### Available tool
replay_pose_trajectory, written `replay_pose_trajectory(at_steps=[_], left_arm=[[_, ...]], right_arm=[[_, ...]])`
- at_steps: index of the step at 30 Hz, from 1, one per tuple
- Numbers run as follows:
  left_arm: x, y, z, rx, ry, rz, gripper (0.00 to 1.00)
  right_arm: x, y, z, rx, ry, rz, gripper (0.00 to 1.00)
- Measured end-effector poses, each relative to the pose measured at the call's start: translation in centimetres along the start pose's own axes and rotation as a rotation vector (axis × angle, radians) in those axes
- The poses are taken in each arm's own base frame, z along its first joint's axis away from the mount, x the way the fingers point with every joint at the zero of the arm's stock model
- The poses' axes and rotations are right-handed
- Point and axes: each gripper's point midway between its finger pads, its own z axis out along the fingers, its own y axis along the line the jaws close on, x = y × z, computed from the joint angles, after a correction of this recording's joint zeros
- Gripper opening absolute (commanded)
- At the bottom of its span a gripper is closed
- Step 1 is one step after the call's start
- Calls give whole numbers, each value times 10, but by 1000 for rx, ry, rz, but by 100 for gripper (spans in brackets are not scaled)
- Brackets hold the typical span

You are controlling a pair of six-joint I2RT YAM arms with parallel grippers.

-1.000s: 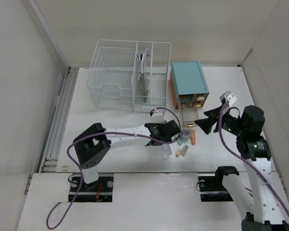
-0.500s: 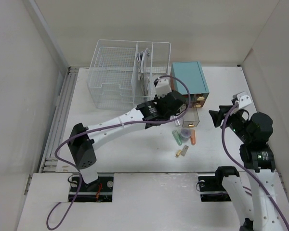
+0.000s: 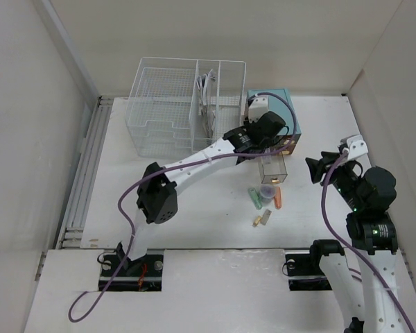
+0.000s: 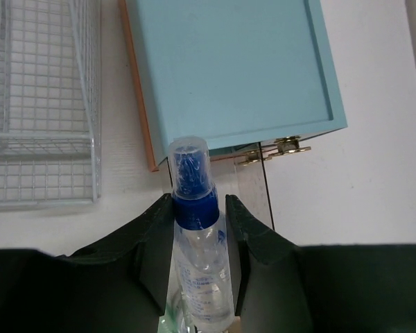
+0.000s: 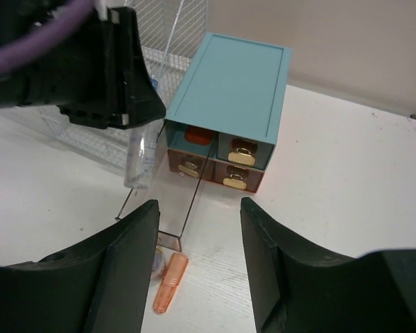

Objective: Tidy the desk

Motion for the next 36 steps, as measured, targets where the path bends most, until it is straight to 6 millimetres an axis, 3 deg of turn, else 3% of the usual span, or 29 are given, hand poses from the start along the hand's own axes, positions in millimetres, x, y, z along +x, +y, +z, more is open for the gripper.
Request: replay_pose_trajectory(at_steps=[5,9,11,12,14,16,20,23,27,30,32,33,36], left_arm=[[18,0,24,6,46,51,0],[24,-3,29,26,71,76,0],[24,-4,29,38,78,85,9],[23,-6,28,46,79,85,20],[22,-8,28,56,78,92,26],[21,-9,27,64,77,96,47],[18,-13,27,81,66,102,64],[15,-15,27,88,57,101,64],[11,-16,27,89,50,99,50],[5,-13,25,78,31,98,22],[-1,-7,17,63,13,100,5],[-4,-3,10,54,3,106,0],[-13,5,-22,56,-29,107,0]], right_arm=[[0,-1,0,6,1,0,56],[1,-1,1,6,5,1,56],[2,-2,2,7,9,3,56],[2,-2,2,6,10,3,56],[3,-2,3,6,14,5,56],[4,-2,4,6,19,6,56],[6,-3,5,5,26,9,56],[5,-3,5,6,25,8,56],[6,-4,5,11,26,8,56],[6,-6,5,22,27,8,50],[6,-8,5,33,28,8,41],[6,-9,5,44,30,11,28],[8,-17,6,84,37,21,7]])
